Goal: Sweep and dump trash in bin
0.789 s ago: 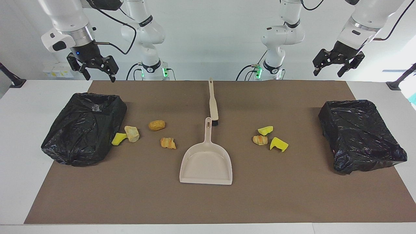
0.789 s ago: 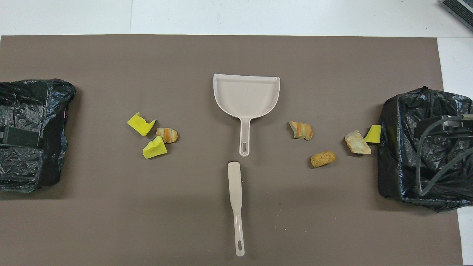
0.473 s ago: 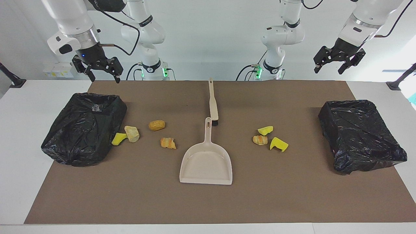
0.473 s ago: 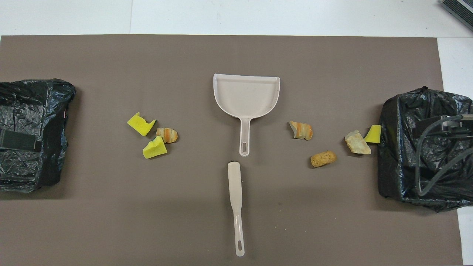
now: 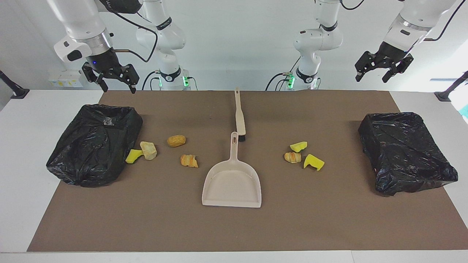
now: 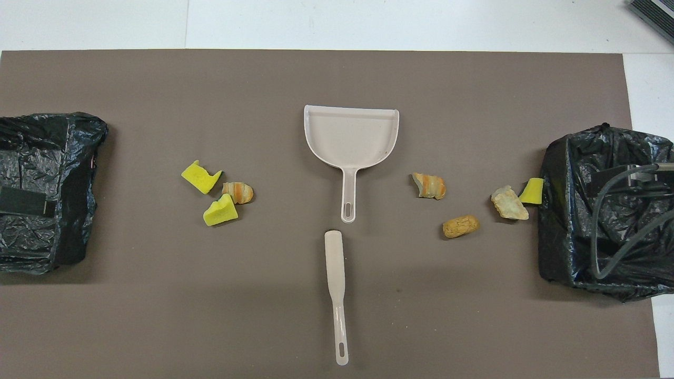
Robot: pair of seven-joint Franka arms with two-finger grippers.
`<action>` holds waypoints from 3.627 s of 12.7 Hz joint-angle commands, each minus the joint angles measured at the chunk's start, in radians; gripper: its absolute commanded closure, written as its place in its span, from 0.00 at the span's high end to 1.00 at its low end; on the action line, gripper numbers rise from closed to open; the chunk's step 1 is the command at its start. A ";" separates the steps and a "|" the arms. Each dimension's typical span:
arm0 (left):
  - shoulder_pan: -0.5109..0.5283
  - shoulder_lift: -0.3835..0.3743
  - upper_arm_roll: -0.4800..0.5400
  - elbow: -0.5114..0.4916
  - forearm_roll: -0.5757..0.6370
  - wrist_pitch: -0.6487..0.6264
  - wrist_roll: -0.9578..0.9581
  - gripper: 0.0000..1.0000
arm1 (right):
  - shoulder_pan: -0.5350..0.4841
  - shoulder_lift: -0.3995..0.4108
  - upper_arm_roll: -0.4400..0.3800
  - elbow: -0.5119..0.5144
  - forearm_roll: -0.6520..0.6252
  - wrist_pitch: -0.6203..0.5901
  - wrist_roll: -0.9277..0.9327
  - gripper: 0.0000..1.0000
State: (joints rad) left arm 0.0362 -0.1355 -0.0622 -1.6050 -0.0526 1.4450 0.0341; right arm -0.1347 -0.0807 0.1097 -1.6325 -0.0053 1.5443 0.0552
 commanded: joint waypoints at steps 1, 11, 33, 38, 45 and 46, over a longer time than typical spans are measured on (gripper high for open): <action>0.010 -0.036 -0.007 -0.038 0.005 0.000 0.009 1.00 | -0.013 -0.014 0.004 -0.018 0.019 0.005 0.006 1.00; -0.141 -0.038 -0.016 -0.225 0.002 0.112 -0.095 1.00 | -0.005 0.002 0.004 0.006 0.004 -0.021 0.005 1.00; -0.990 0.175 -0.018 -0.707 -0.009 0.914 -0.901 1.00 | 0.377 0.472 0.079 0.149 0.019 0.373 0.536 1.00; -0.980 0.171 -0.015 -0.698 -0.009 0.875 -0.887 1.00 | 0.484 0.535 0.079 0.073 -0.001 0.548 0.705 1.00; -0.972 0.140 -0.014 -0.690 -0.009 0.816 -0.875 0.00 | 0.506 0.504 0.079 -0.072 -0.001 0.596 0.749 0.90; -0.972 0.140 -0.013 -0.690 -0.009 0.815 -0.872 0.00 | 0.506 0.504 0.079 -0.070 -0.001 0.586 0.749 0.88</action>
State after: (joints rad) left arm -0.9348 0.0219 -0.0827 -2.2951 -0.0598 2.2864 -0.8540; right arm 0.3745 0.4623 0.1861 -1.6612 -0.0009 2.1304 0.7765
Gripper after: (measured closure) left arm 0.507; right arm 0.040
